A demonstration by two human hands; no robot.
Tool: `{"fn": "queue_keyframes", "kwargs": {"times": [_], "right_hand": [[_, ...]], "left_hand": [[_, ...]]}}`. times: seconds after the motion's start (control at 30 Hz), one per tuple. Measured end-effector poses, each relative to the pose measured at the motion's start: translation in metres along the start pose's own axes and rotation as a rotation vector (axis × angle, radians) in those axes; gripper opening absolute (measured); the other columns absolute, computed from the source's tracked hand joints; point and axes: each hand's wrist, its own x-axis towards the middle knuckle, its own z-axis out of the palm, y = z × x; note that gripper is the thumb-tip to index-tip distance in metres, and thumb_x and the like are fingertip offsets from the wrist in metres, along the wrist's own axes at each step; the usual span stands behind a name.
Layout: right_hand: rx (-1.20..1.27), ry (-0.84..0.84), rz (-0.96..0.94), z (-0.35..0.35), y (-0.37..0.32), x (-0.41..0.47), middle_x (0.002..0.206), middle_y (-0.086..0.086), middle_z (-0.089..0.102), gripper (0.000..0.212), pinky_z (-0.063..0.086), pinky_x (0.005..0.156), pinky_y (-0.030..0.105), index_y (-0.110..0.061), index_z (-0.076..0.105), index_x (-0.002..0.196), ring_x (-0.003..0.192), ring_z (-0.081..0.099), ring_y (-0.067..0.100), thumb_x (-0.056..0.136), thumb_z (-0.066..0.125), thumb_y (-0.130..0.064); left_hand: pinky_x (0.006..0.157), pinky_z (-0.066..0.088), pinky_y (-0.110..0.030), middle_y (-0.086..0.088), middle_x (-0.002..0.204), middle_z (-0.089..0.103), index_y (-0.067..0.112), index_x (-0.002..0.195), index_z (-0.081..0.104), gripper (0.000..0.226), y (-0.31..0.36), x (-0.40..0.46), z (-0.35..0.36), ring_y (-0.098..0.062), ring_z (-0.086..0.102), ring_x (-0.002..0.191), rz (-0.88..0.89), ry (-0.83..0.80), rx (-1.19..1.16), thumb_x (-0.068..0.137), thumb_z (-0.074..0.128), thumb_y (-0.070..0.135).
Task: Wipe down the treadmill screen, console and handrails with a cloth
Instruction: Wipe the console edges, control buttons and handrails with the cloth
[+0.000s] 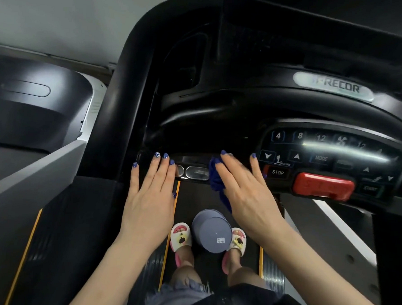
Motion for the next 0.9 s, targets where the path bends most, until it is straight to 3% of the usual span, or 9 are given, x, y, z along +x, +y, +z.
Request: {"fn": "queue_keyframes", "kwargs": {"times": [0.17,0.27,0.37,0.5,0.73,0.9], "right_hand": [[-0.022,0.071,0.139,0.014,-0.016,0.007,0.141,0.026,0.046,0.053,0.007,0.122,0.050,0.006,0.044,0.139,0.122,0.053,0.037,0.088,0.052,-0.005],[-0.004,0.100,0.135,0.023,-0.028,0.016,0.139,0.027,0.048,0.051,0.009,0.122,0.050,0.008,0.043,0.140,0.131,0.046,0.038,0.089,0.044,-0.003],[-0.038,0.094,0.038,0.023,-0.015,0.006,0.145,0.028,0.041,0.056,0.012,0.122,0.050,0.009,0.036,0.144,0.137,0.038,0.040,0.089,0.045,-0.001],[0.052,0.156,0.096,0.026,-0.035,0.022,0.138,0.030,0.047,0.050,0.017,0.119,0.052,0.012,0.041,0.139,0.133,0.043,0.042,0.091,0.034,0.002],[-0.005,0.142,0.008,0.033,-0.046,0.024,0.147,0.030,0.040,0.052,0.017,0.118,0.050,0.010,0.038,0.142,0.139,0.038,0.040,0.092,0.030,-0.002],[0.015,0.127,-0.005,0.037,-0.075,0.046,0.148,0.028,0.039,0.054,0.015,0.118,0.051,0.008,0.037,0.143,0.140,0.036,0.040,0.091,0.027,-0.002]], "left_hand": [[0.119,-0.005,-0.055,-0.017,0.154,0.038,-0.001,0.145,0.041,0.059,-0.011,-0.006,-0.003,-0.031,0.025,0.149,-0.028,-0.021,0.047,0.093,0.029,0.026],[0.118,-0.007,-0.057,-0.018,0.152,0.041,-0.001,0.143,0.044,0.059,-0.015,-0.008,-0.003,-0.032,0.029,0.147,-0.030,-0.018,0.055,0.094,0.026,0.026],[0.118,-0.006,-0.058,-0.017,0.152,0.042,-0.001,0.143,0.045,0.059,-0.016,-0.009,-0.004,-0.031,0.030,0.146,-0.018,-0.034,0.055,0.093,0.027,0.026],[0.118,-0.004,-0.060,-0.018,0.152,0.041,-0.001,0.143,0.044,0.058,-0.015,-0.008,-0.004,-0.031,0.029,0.147,-0.022,-0.029,0.074,0.093,0.030,0.025],[0.118,0.001,-0.063,-0.018,0.153,0.039,0.000,0.144,0.044,0.058,-0.017,-0.010,-0.011,-0.031,0.027,0.148,-0.013,-0.043,0.131,0.089,0.053,0.016],[0.118,-0.003,-0.062,-0.019,0.151,0.042,-0.002,0.142,0.043,0.054,-0.023,-0.015,-0.022,-0.031,0.029,0.147,-0.062,-0.017,0.121,0.094,0.039,0.023]]}}
